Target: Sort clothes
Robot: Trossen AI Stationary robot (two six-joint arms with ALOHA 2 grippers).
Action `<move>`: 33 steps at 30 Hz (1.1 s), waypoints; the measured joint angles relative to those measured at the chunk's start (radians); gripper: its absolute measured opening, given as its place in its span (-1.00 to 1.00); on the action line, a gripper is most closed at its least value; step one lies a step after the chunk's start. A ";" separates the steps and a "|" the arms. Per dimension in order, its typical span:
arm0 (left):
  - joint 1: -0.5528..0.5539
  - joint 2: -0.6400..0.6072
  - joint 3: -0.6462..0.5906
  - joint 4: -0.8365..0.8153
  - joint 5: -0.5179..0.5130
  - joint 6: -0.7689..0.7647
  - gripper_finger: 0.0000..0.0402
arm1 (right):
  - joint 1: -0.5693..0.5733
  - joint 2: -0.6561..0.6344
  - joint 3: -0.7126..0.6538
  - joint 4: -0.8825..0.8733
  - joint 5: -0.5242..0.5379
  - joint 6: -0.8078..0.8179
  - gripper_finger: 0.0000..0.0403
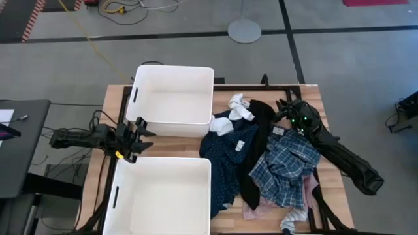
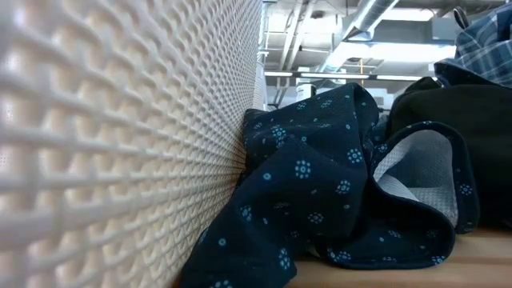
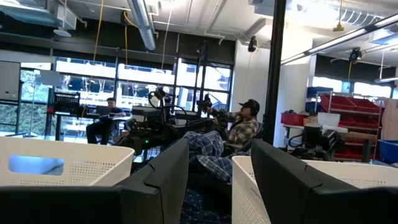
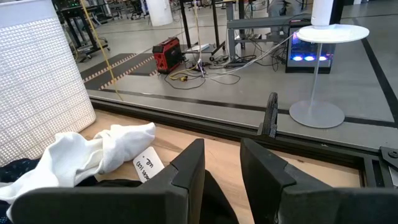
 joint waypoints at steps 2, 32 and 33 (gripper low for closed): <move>0.000 0.000 0.000 0.000 0.000 0.000 -0.16 | 0.000 0.000 0.000 0.000 0.000 0.000 -0.40; 0.000 0.000 0.000 0.000 0.000 0.000 -0.16 | -0.006 -0.001 0.001 0.058 -0.004 0.060 -0.40; 0.000 0.000 0.000 0.000 0.000 0.000 -0.16 | -0.004 -0.001 0.003 0.067 -0.016 0.127 -0.40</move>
